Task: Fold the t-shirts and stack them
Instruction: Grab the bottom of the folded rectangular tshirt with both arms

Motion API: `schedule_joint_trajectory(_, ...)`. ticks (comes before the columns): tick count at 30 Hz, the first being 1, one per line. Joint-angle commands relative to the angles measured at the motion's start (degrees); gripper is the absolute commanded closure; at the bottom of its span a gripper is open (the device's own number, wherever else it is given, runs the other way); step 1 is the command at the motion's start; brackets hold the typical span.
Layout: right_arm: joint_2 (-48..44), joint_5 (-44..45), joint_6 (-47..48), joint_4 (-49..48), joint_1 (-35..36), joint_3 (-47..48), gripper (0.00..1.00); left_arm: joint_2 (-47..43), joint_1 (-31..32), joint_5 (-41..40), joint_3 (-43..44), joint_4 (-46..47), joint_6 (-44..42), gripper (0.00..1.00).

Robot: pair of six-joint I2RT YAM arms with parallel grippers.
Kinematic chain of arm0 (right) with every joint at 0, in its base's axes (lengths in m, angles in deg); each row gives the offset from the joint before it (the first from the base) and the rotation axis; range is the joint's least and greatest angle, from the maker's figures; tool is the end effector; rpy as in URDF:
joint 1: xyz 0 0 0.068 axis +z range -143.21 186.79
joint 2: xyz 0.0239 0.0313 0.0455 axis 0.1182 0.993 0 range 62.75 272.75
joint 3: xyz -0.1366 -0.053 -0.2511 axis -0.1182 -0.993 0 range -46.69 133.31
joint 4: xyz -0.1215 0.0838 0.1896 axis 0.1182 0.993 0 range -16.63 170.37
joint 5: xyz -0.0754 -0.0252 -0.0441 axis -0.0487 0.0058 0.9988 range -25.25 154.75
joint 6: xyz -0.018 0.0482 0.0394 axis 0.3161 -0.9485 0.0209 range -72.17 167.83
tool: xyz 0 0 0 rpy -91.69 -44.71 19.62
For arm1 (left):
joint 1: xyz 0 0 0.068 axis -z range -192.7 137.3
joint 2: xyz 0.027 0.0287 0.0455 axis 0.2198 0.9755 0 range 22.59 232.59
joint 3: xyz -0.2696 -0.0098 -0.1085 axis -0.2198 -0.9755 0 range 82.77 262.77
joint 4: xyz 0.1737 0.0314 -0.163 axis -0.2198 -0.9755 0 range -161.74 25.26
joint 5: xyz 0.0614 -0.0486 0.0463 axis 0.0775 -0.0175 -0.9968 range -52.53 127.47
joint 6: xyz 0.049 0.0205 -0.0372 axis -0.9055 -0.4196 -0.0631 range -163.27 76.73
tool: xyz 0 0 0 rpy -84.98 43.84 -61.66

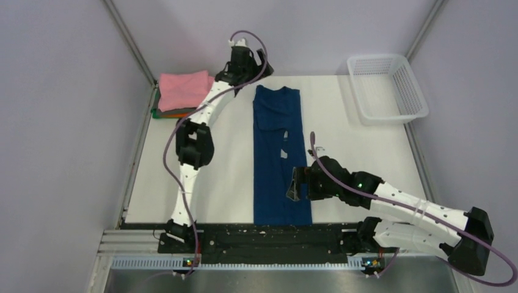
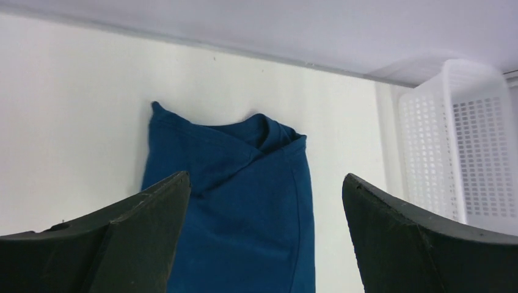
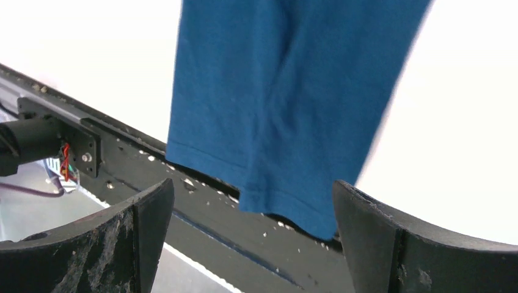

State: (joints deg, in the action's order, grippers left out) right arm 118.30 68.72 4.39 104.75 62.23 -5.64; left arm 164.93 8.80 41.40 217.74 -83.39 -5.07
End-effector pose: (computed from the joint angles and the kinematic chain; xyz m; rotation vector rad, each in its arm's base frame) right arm 0.1033 0.1439 0.2596 -0.2265 2.4880 0.7129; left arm 0.5418 -0.2172 0.2624 -0.2606 2.0851 -0.7157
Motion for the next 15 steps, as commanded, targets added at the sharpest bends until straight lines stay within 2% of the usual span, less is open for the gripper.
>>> schedule_joint_trajectory(1,-5.5,2.5,-11.3,7.9,-0.5,-3.7,0.01,-19.7,0.8,-3.4,-6.9,-6.2,-8.5,0.01)
schedule_joint_trajectory(3,-8.1,1.2,-15.3,9.0,-0.6,-5.7,0.04,-25.9,1.0,-1.6,-13.8,-10.9,-7.6,0.01)
schedule_joint_trajectory(6,-11.6,-2.2,-19.7,8.9,-0.5,-9.7,0.09,-38.0,3.2,1.2,-32.0,-12.6,-5.8,0.03)
schedule_joint_trajectory(10,-12.9,-6.2,-21.8,8.5,-0.4,-14.5,0.19,-56.1,13.7,-3.3,-59.2,-10.0,-3.6,0.03)
schedule_joint_trajectory(12,-12.3,-6.9,-21.8,7.6,-0.4,-16.3,0.24,-64.9,17.5,-1.0,-73.0,-8.2,2.1,0.03)
schedule_joint_trajectory(15,-10.8,-7.1,-20.9,6.0,-0.3,-18.2,0.33,-74.9,21.5,2.8,-87.0,-6.3,9.2,0.11)
